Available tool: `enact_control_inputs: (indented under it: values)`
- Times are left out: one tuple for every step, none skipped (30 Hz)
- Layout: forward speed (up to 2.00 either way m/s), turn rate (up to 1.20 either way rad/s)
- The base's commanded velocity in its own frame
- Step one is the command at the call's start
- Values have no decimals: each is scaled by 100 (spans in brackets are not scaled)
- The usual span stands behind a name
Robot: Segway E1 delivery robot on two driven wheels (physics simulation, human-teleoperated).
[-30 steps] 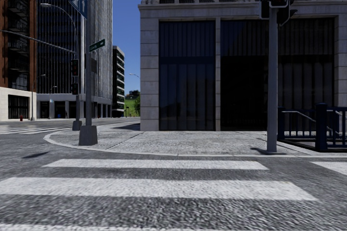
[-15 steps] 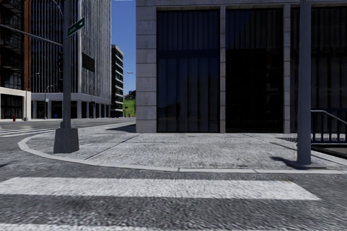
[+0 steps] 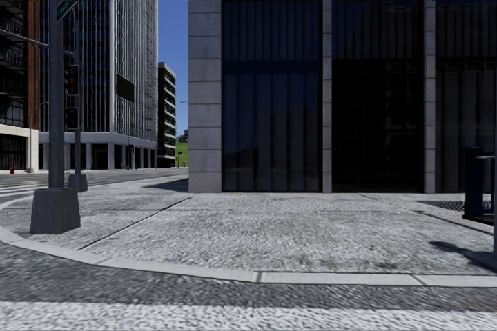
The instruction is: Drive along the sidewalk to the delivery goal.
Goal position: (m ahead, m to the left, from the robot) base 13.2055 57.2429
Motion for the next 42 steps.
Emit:
enact_control_inputs:
  values:
    - [152,0]
    - [151,0]
    - [151,0]
    - [151,0]
    - [151,0]
    - [151,0]
    - [151,0]
    - [151,0]
    - [151,0]
    - [151,0]
    - [151,0]
    - [151,0]
    - [151,0]
    - [151,0]
    - [151,0]
    - [151,0]
    - [150,0]
    - [150,0]
    - [150,0]
    - [150,0]
    - [150,0]
    - [150,0]
    - [150,0]
    - [150,0]
    - [150,0]
    - [150,0]
    - [150,0]
    - [150,0]
    - [150,0]
    - [150,0]
    - [150,0]
    - [150,0]
    - [150,0]
    - [150,0]
    - [150,0]
    - [150,0]
    - [150,0]
    - [150,0]
    - [150,0]
    - [150,0]
    - [150,0]
    - [150,0]
